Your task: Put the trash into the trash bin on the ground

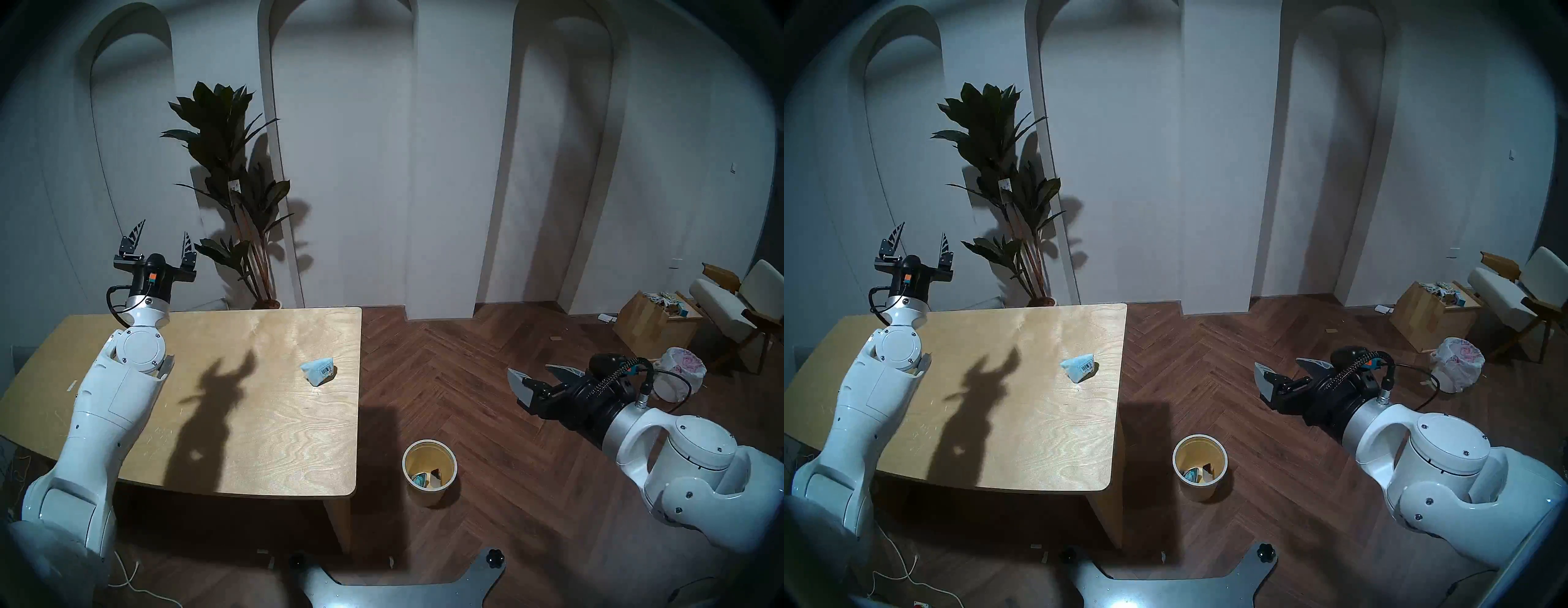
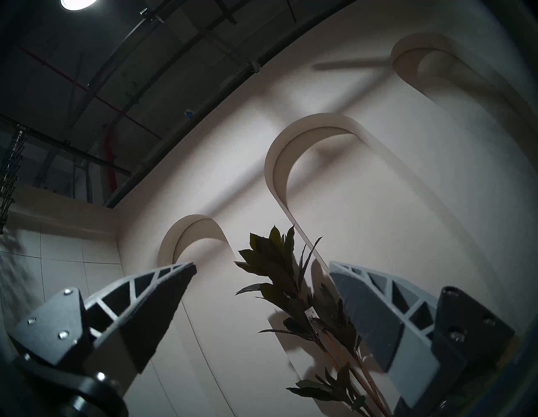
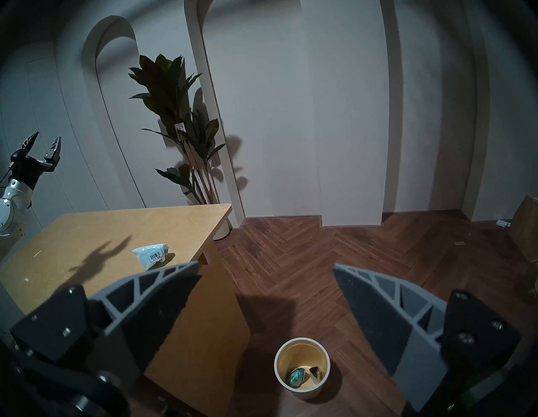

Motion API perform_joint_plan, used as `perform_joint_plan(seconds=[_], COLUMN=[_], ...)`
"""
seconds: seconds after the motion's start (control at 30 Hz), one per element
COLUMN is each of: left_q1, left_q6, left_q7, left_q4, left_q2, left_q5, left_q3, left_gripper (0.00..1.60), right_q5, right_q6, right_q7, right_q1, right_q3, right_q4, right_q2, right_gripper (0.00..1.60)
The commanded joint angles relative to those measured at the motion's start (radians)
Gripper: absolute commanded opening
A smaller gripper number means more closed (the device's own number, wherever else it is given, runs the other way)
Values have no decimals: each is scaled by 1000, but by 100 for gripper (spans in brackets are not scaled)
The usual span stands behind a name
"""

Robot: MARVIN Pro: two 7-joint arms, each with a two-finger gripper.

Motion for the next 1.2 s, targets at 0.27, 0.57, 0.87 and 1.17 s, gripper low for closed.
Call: perform_joint_plan(seconds=[0.27,0.57,0.87,1.17], left_q1=[50,85,121,152], left_q6=[43,75,111,143], left_q7=[-25,-46,-66,-83], left_q4=[-108,-153,-203,-246], left_q2=[37,49,61,71], left_q5=[-29,-50,-73,-93], left_q3=[-33,-48,-64,-81], left_gripper=[160,160,160,160], right_q5=[0,-1,-2,-4], right_q6=[6,10,13,16], right_q7=[-19,-32,-46,-57], right_q1=[81,119,158,192], right_q3=[-61,-106,-151,-191], right_q4=[-10,-9,-4,3], right_q2=[41,52,57,57], right_gripper=[160,160,160,160])
